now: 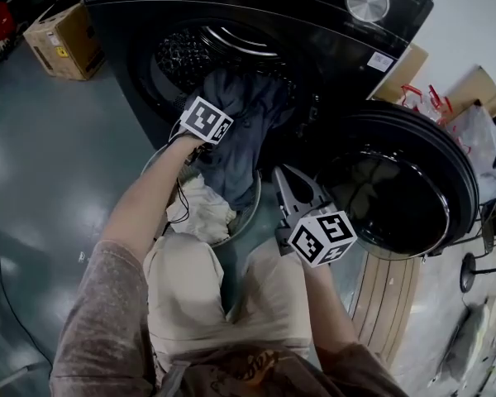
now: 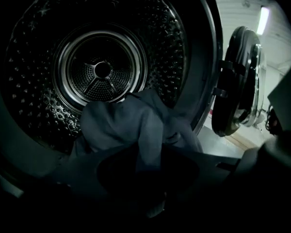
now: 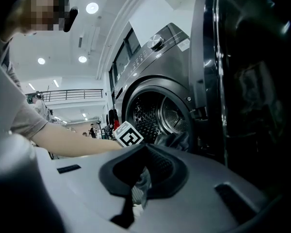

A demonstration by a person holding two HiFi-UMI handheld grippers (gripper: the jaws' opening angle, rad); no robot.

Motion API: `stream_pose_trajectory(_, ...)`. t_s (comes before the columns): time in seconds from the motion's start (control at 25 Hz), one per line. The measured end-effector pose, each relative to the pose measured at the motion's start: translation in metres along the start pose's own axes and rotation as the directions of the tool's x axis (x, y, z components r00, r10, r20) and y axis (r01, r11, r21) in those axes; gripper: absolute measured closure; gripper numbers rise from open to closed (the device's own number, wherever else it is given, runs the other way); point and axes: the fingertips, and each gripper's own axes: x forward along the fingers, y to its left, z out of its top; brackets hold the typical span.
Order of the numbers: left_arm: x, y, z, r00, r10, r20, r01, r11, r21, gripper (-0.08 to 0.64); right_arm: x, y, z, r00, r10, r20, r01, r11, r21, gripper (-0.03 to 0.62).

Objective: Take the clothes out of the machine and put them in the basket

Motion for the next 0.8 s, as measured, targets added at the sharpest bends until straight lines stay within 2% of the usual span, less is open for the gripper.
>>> stream_pose_trajectory(0.12,-0.024,-0.018,-0.004,1.000,-0.022,-0.002,0.022,0.998,0.056,0.463,0.003,0.003,0.000,1.000,0.013,0.000,-0.013,1.000,-0.003,0.595)
stream_pose_trajectory(0.48,-0.108,-0.064,-0.019,0.996,-0.091,0.017,0.089,0.990,0.108,0.474,0.014,0.009,0.001,0.998,0.060,-0.005,-0.060,0.998,0.000,0.595)
stream_pose_trajectory(0.8,-0.170,-0.087,-0.047,0.994,-0.112,0.007,0.111,0.990,0.093,0.479,0.032,0.012,0.004,0.995,0.098,0.005,-0.098,0.995,0.004,0.595)
